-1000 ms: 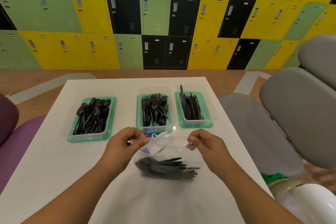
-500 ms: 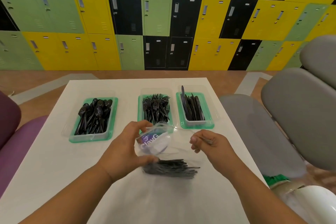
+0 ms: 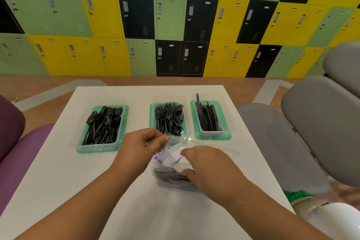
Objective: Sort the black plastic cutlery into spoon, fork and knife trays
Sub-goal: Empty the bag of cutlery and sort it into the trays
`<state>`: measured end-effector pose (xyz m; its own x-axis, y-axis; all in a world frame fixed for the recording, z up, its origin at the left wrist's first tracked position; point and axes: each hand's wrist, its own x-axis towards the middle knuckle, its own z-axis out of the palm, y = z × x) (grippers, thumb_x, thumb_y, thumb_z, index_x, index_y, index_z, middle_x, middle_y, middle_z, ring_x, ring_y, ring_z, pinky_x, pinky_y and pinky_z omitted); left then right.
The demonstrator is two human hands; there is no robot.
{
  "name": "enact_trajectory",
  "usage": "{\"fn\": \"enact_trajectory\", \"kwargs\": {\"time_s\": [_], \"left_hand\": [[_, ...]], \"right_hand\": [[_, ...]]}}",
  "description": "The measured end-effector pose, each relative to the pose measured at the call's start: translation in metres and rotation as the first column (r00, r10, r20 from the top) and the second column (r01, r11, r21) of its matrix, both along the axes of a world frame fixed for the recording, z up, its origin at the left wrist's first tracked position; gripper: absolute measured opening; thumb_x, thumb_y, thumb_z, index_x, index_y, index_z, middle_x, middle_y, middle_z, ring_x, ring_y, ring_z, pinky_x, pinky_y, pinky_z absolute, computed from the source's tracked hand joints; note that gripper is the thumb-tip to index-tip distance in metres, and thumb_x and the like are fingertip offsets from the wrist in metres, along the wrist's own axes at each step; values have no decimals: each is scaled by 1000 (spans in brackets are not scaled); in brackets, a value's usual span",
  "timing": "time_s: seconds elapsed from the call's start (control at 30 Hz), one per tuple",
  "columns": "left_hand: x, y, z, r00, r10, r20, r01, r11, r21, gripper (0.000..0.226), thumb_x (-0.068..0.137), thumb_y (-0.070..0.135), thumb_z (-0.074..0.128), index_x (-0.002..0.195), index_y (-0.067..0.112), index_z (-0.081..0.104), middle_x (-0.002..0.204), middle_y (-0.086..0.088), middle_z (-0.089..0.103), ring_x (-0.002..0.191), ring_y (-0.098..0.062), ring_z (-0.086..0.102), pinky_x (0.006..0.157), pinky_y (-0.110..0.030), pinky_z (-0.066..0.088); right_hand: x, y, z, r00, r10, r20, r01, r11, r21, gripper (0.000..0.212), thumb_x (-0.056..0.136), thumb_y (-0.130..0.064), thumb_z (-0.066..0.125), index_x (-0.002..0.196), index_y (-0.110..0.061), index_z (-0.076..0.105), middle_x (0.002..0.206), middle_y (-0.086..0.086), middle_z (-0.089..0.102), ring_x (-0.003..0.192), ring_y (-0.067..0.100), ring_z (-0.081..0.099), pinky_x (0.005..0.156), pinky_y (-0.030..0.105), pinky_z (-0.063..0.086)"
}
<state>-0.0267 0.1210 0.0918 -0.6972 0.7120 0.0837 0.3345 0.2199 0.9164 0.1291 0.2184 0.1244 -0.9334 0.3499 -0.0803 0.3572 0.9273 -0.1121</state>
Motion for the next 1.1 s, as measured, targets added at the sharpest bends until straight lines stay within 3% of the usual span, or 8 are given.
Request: {"fn": "enact_trajectory", "kwargs": {"time_s": [0.17,0.27,0.37,0.47,0.67,0.87,1.03,1.1], "left_hand": [[2,-1,3,999,12,-46,-12,1000,-4,17,81,23,73,64,24,70,60,3,67,54,0,54,53,-8,40],[5,-3,5,992,-42,-122,39,999,-25,12,81,23,73,69,22,72,62,7,67,61,-2,58,56,-11,42],[9,-7,8,961,-119,-248,110,993,-51,8,81,25,72,74,23,74,62,16,64,68,2,59,59,-6,39],[14,-8,12,912,-187,-364,171,982,-78,9,82,29,70,78,23,74,62,21,58,73,3,57,60,-5,38],[18,-4,11,854,-299,-426,265,954,-140,17,85,38,65,82,24,73,63,25,51,64,7,50,60,-5,34],[20,1,12,825,-327,-461,277,945,-174,17,85,39,65,85,24,75,67,20,54,60,9,48,59,-6,32],[17,-1,14,965,-183,-186,189,982,14,2,81,32,70,80,33,71,77,18,67,72,2,59,63,-12,47],[9,-3,8,999,-19,-43,20,999,43,6,86,31,65,83,36,67,83,17,67,78,2,60,63,-15,48]], "right_hand": [[-4,-9,17,981,43,190,0,976,-217,25,99,-27,42,95,-15,63,84,5,57,80,24,47,54,23,31],[-20,-2,20,981,31,190,14,973,-232,25,99,-21,40,104,-11,63,97,8,64,83,24,56,69,28,45],[-44,4,-2,845,67,531,7,991,-135,13,97,-15,47,106,-12,57,106,11,59,80,22,51,71,28,43],[-52,18,-57,703,-62,709,169,982,-82,34,95,-13,52,128,-4,54,129,15,55,113,30,54,95,35,42],[-55,29,-119,696,-182,694,332,939,-87,34,94,-15,53,127,-3,54,111,17,59,121,29,52,102,36,38],[-53,30,-138,773,-226,592,382,912,-151,41,100,-21,43,137,-5,45,143,15,44,132,30,42,109,38,32],[-32,33,-135,818,-312,484,535,721,-441,36,86,-31,59,117,-12,62,114,11,65,107,30,61,90,36,48],[-20,30,-127,790,-371,488,612,429,-664,46,71,-36,72,108,-10,67,101,10,72,100,30,67,90,37,53]]}}
